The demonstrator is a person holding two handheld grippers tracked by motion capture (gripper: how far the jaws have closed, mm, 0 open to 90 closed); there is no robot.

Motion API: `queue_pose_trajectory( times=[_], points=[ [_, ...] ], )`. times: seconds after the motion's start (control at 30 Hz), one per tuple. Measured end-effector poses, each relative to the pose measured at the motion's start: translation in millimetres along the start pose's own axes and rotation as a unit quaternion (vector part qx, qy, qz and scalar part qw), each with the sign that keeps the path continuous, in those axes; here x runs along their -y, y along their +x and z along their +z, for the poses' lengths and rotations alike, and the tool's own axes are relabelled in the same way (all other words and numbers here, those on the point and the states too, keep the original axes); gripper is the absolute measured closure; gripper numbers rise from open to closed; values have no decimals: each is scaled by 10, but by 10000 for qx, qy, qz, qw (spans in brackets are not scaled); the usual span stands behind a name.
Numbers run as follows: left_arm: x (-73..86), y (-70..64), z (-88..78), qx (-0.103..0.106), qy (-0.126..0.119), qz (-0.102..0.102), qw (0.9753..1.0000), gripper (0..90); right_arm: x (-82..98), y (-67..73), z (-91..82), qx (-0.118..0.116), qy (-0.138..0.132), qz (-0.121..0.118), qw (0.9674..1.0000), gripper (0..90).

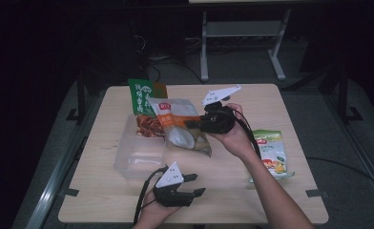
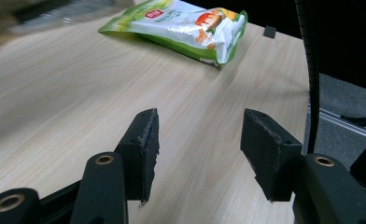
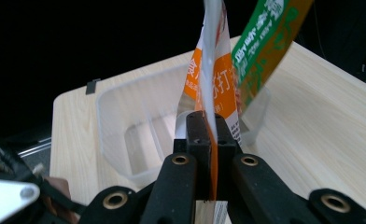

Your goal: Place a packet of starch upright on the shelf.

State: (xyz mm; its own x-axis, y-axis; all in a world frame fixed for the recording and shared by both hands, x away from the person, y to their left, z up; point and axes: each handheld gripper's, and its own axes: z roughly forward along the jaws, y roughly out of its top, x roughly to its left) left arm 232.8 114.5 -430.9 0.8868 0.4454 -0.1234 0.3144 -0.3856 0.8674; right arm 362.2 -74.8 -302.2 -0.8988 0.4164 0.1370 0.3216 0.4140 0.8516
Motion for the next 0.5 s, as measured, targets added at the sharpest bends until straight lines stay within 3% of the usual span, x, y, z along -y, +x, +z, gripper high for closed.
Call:
queue_pose_trajectory(
  times=[0.43,0.5],
  points=[
    [-4,7,-12,58,-80,3,10000,453,-315,56,456,-327,-92,-153,9993,897],
    [-12,16,-21,55,-75,100,9999,452,-353,61,568,-378,-55,-225,9990,897]
  ],
)
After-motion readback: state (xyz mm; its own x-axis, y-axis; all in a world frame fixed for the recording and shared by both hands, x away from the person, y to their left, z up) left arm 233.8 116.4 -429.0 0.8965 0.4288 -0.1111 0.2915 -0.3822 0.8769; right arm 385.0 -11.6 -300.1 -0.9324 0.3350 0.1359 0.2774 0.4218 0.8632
